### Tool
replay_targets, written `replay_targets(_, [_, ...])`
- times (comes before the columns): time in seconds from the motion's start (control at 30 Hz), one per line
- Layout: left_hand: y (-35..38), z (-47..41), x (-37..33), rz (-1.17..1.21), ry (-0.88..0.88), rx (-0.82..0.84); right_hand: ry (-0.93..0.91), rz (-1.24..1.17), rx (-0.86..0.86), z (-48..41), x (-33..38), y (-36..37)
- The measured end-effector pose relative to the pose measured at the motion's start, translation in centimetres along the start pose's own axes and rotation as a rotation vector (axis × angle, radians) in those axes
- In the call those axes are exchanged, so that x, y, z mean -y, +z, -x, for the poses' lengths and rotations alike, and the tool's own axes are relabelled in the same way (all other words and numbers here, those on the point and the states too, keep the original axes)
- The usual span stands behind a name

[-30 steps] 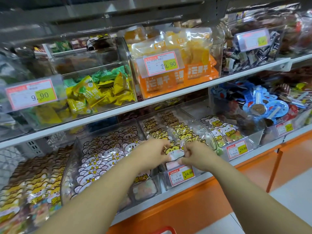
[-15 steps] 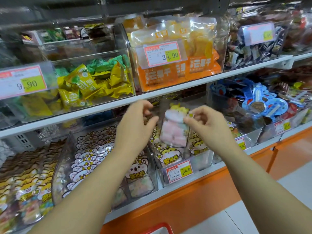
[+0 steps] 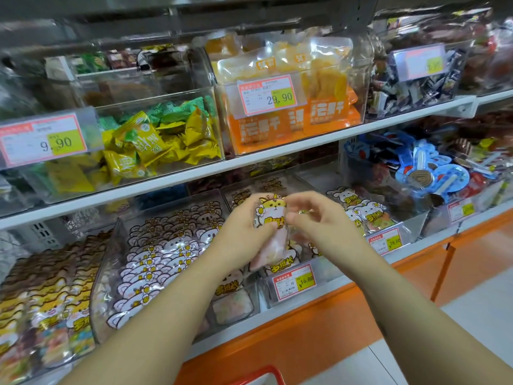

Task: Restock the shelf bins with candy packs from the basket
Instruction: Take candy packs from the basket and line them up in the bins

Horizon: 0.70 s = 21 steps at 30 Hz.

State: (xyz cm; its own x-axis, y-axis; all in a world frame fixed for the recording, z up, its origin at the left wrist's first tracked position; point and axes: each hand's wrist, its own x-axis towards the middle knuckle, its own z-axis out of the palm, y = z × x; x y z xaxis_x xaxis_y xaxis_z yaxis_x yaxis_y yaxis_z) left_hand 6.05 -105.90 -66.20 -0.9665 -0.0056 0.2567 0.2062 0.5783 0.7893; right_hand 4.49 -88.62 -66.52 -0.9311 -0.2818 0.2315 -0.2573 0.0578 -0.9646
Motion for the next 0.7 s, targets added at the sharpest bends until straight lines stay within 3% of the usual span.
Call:
replay_targets(0.13, [1.8,-0.1,0.8,0.241,-0.05,0.044,0.086,0.228,0.004,-1.0,-2.2,-1.0])
replay_targets(0.33, [2.1,-0.8,1.2,0.091,0.021,-0.012,0.081,0.291,-0.142,-2.0,-4.5,-1.8])
replay_targets(0.4, [1.2,-0.9,0.9,-0.09,0.04,-0.049,0.059,0.349,-0.147,-2.2,-4.6,-1.9])
replay_targets(0.57, [0.9,0.1,0.1,-0.782,0.095,0.092,0.076,0.603,0.029,-2.4,-5.7,-1.2])
replay_targets(0.7, [1.1,-0.1,0.2,-0.977,0.126,0.131,0.077,0.767,0.111,-2.7,-5.1,-1.3])
